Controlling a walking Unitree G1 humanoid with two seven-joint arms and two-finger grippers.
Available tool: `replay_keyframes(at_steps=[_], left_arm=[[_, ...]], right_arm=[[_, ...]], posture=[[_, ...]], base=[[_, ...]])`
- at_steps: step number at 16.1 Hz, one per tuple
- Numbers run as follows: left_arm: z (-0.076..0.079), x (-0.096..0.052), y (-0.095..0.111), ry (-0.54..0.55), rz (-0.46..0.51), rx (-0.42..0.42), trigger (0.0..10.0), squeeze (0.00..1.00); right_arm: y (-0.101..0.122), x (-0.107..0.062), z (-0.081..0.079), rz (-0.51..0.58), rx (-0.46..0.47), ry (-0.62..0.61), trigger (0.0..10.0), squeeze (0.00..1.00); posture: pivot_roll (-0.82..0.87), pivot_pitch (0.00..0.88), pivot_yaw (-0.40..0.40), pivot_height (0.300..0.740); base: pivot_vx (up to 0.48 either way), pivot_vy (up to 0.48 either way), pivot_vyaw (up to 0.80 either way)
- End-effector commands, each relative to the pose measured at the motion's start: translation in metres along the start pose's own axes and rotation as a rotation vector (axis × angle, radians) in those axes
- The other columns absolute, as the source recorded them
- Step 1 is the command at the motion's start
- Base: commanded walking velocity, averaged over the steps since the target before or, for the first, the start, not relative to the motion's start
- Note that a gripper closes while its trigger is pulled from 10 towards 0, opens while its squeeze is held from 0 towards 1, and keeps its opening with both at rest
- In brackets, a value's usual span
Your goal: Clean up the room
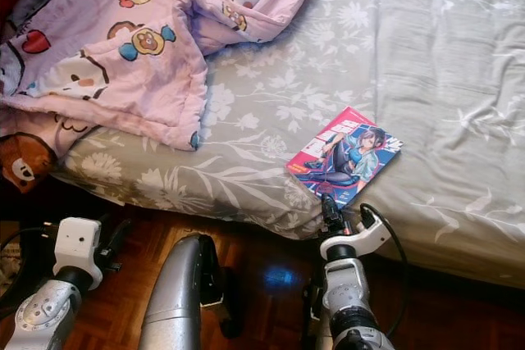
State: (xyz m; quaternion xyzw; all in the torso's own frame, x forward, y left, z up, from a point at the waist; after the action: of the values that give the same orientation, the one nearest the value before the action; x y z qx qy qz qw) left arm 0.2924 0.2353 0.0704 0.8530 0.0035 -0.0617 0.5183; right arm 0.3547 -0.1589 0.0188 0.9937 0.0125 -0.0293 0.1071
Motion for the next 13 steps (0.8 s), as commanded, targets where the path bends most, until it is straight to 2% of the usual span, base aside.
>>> replay_keyframes(at_steps=[1,4,6,8,9,10,11,13], left_arm=[[-0.006,-0.009,-0.015,0.015,-0.057,0.011,10.0,0.0],[-0.006,-0.008,-0.017,0.018,-0.062,0.01,10.0,0.0],[-0.003,-0.004,-0.019,0.027,-0.064,0.0,10.0,0.0],[0.0,0.007,-0.016,0.037,-0.052,-0.017,10.0,0.0],[0.001,0.012,-0.015,0.039,-0.048,-0.023,10.0,0.0],[0.002,0.015,-0.015,0.041,-0.045,-0.026,10.0,0.0],[0.003,0.02,-0.013,0.044,-0.039,-0.035,10.0,0.0],[0.007,0.026,-0.011,0.044,-0.033,-0.04,10.0,0.0]], right_arm=[[-0.008,-0.008,0.015,-0.021,0.01,-0.063,0.0,0.0],[-0.006,-0.007,0.014,-0.024,-0.031,-0.063,0.0,0.0],[0.003,-0.002,0.009,-0.001,-0.137,-0.066,0.0,0.0],[0.018,0.011,-0.021,0.061,-0.282,0.022,0.0,0.0],[0.025,0.014,-0.034,0.102,-0.313,0.055,0.0,0.0],[0.03,0.015,-0.038,0.127,-0.329,0.061,0.0,0.0],[0.04,0.013,-0.046,0.173,-0.387,0.073,0.0,0.0],[0.047,0.009,-0.05,0.212,-0.419,0.076,0.0,0.0]], posture=[[0.3,0.391,0.105,0.584],[0.29,0.382,0.097,0.584],[0.28,0.353,0.081,0.584],[0.26,0.301,0.06,0.584],[0.24,0.276,0.049,0.584],[0.23,0.267,0.045,0.584],[0.22,0.245,0.038,0.584],[0.21,0.218,0.027,0.584]], base=[[0.0,0.0,0.0],[0.0,0.0,0.0],[0.0,0.0,0.0],[0.0,0.0,0.0],[0.0,0.0,0.0],[0.0,0.0,0.0],[0.0,0.0,0.0],[0.0,0.0,0.0]])
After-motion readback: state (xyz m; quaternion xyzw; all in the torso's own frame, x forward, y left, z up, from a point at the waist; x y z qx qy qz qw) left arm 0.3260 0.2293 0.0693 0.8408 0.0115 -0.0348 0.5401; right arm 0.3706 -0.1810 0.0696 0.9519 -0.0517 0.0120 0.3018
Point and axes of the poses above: a point about 5 cm out from each wrist's last joint towards the gripper, its own x axis pointing out of the wrist towards the gripper, its own y axis along the axis of the wrist's last joint, z = x × y, the point moved 5 cm from there along x, pointing out of the wrist towards the gripper, and after that the axes turned 15 degrees about x, right-handed, at the moved point
